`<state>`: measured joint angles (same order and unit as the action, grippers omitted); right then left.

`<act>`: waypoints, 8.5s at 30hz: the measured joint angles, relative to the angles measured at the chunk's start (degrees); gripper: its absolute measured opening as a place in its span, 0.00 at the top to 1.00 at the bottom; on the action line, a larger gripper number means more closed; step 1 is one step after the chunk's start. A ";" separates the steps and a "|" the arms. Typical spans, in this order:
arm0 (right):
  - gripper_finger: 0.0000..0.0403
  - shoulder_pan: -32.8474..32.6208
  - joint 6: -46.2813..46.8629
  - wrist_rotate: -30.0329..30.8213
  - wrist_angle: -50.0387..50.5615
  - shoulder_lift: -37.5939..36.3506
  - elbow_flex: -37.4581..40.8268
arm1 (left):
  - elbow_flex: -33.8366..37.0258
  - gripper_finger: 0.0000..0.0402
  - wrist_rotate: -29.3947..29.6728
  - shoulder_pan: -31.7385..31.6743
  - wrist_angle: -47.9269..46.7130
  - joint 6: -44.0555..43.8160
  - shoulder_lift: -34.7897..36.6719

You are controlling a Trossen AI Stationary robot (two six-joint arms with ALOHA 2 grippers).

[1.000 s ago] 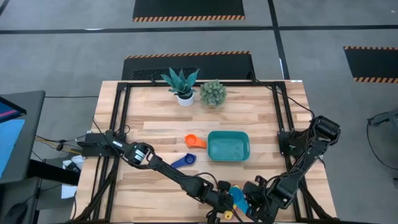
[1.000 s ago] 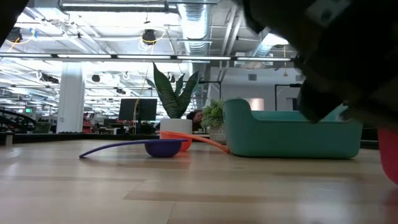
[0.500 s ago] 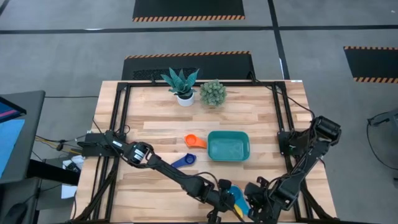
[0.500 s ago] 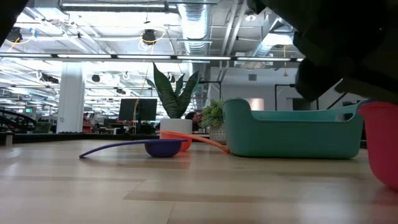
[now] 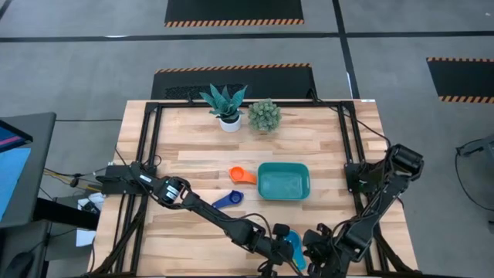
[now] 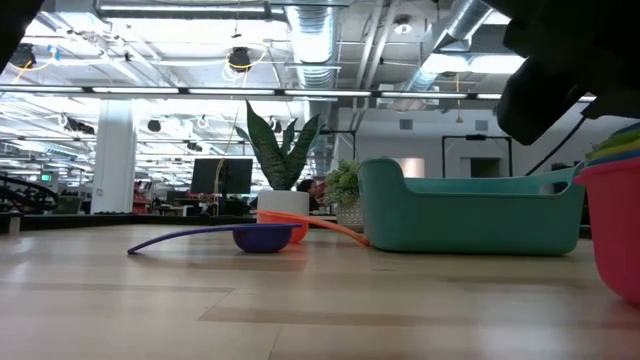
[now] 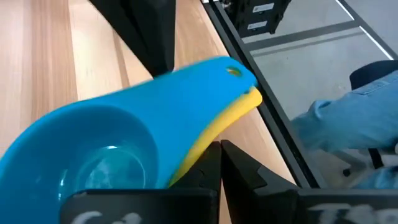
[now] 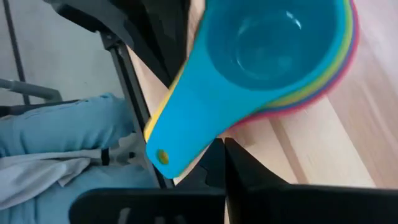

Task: Nest measuring cups in basket
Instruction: Stack the light blue measuring cup on top of the green measuring cup, then stack the orange measuring cup on top of the light blue measuring cup, then move the violet measuring cup to the bottom of the table

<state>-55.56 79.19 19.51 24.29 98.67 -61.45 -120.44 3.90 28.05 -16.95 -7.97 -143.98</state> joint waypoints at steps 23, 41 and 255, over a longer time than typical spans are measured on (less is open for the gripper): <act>0.97 -4.62 5.82 0.00 11.64 -0.15 0.00 | -6.75 1.00 12.89 5.22 -42.91 2.91 3.58; 0.97 -4.90 11.30 4.75 18.76 -0.04 0.00 | 35.39 1.00 18.16 -4.28 -46.00 8.95 36.97; 0.97 -15.44 33.34 0.51 26.74 -0.04 0.02 | 52.79 0.87 0.20 -12.06 -21.25 14.29 46.97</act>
<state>-71.00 112.53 20.02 51.03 98.63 -61.43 -67.65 4.10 16.00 -38.20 6.32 -97.02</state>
